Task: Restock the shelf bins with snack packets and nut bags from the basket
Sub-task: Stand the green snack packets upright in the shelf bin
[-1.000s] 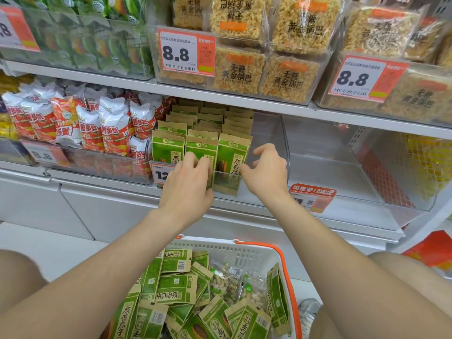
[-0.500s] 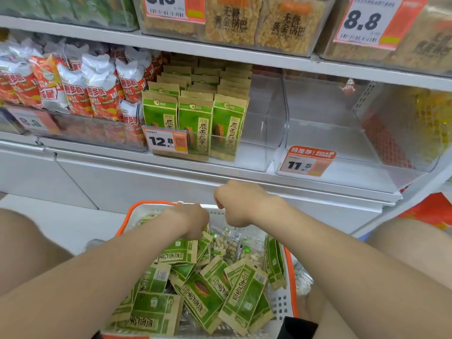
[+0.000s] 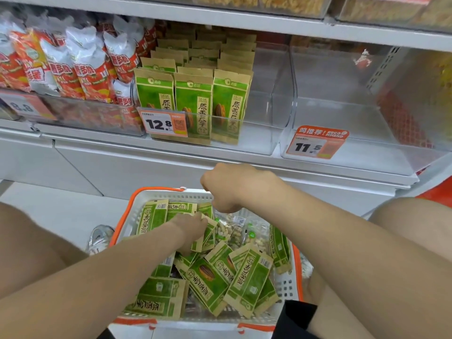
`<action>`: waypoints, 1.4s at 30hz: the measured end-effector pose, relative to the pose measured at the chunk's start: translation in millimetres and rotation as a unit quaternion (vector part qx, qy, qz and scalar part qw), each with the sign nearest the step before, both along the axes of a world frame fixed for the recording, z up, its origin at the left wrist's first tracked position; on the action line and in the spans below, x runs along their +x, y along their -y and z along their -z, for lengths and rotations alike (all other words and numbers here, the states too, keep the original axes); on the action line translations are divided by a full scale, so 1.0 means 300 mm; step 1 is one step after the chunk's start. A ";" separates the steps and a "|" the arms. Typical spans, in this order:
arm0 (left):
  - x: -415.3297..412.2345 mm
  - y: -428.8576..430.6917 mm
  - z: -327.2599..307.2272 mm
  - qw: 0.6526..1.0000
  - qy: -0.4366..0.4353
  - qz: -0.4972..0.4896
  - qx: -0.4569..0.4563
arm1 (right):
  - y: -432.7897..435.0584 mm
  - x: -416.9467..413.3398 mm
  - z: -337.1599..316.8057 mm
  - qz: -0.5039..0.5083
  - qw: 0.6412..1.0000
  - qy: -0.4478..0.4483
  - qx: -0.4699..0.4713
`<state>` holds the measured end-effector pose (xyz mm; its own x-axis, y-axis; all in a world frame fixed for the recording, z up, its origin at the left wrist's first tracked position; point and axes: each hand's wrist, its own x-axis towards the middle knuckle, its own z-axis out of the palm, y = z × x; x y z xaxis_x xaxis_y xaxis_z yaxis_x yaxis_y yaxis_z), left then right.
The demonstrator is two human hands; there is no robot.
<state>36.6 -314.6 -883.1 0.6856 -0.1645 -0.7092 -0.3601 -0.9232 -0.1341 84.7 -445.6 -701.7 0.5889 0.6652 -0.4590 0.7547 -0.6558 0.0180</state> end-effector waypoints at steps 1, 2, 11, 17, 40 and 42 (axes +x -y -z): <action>0.005 -0.005 -0.005 1.000 -0.003 -0.015 -0.019 | -0.002 0.000 -0.009 0.000 1.000 -0.007 -0.009; 0.014 -0.012 -0.018 0.998 -0.005 -0.041 -0.049 | -0.002 -0.003 -0.022 0.002 1.000 -0.014 -0.013; 0.146 0.010 -0.293 0.789 0.091 -0.371 -0.481 | 0.055 0.082 -0.105 0.111 0.993 0.018 -0.030; 0.136 0.055 -0.492 0.504 0.051 -0.570 -0.647 | 0.105 0.112 -0.175 0.207 0.976 0.014 0.060; 0.144 0.069 -0.622 0.388 0.245 -0.522 -0.719 | 0.083 0.133 -0.150 0.331 0.809 -0.176 0.452; 0.147 0.068 -0.628 0.392 0.247 -0.516 -0.720 | 0.087 0.143 -0.141 0.353 0.783 -0.203 0.471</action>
